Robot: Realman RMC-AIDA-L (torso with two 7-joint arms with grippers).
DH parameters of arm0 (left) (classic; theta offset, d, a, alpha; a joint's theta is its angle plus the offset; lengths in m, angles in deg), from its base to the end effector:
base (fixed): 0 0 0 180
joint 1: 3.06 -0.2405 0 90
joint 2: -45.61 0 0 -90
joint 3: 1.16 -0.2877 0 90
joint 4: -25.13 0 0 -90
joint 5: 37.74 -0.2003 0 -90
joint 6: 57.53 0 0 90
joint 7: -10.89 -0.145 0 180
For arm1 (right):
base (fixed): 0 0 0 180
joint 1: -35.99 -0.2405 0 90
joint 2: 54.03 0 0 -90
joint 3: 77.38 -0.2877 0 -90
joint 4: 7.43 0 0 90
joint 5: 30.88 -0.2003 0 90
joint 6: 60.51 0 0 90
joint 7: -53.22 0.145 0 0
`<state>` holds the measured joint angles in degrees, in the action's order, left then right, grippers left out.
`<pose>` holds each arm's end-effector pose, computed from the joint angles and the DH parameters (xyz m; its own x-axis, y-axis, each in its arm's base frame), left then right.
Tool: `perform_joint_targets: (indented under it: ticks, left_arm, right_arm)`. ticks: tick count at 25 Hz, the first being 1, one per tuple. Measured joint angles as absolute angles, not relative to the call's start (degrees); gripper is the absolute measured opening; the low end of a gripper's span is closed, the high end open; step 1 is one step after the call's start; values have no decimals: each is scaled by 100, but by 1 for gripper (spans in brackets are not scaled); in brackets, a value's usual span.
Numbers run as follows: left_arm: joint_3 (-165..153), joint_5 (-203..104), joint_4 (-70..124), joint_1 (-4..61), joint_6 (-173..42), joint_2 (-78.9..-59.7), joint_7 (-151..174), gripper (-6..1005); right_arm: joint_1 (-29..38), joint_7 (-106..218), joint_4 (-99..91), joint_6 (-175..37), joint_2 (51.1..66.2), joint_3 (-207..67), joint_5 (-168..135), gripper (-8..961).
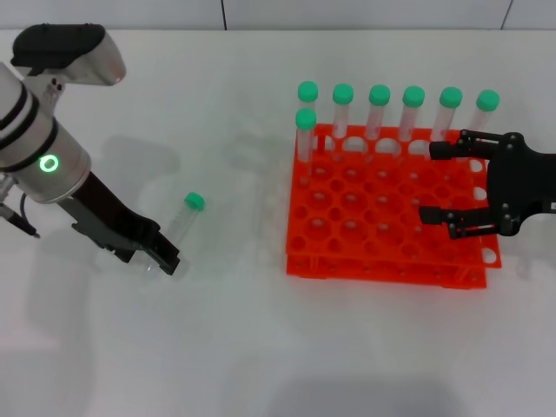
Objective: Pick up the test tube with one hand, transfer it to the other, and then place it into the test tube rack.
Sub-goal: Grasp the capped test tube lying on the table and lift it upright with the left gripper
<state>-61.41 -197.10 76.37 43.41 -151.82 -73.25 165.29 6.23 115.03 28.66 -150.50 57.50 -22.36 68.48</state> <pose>-0.2464 0.3755 -0.0179 0.3316 0.9138 -0.2347 0.8115 -0.4031 -0.4231 0.2740 0.3446 0.0141 0.8953 0.0166 -0.4451 -0.1109 -0.9596 -0.2587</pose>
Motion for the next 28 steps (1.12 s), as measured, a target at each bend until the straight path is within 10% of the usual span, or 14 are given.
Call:
perform_joint_targets:
  ticks: [8,18,28]
  left_arm:
    - [-6531,-19711,7448,4470,-15044,-7339,16731,717]
    - [-6863,-19710,7345,4498,-14866,-7339,17000,303]
    - [-6866,-19707,7320,4511,-14834,-7339,17005,183]
  right_arm:
    - [663,11443,2867,-15034,5758,-2237,6848,865]
    - [683,11390,2869,-15051,5751,-2236,6846,864]
    - [690,11386,2882,-15067,5749,-2236,6843,864]
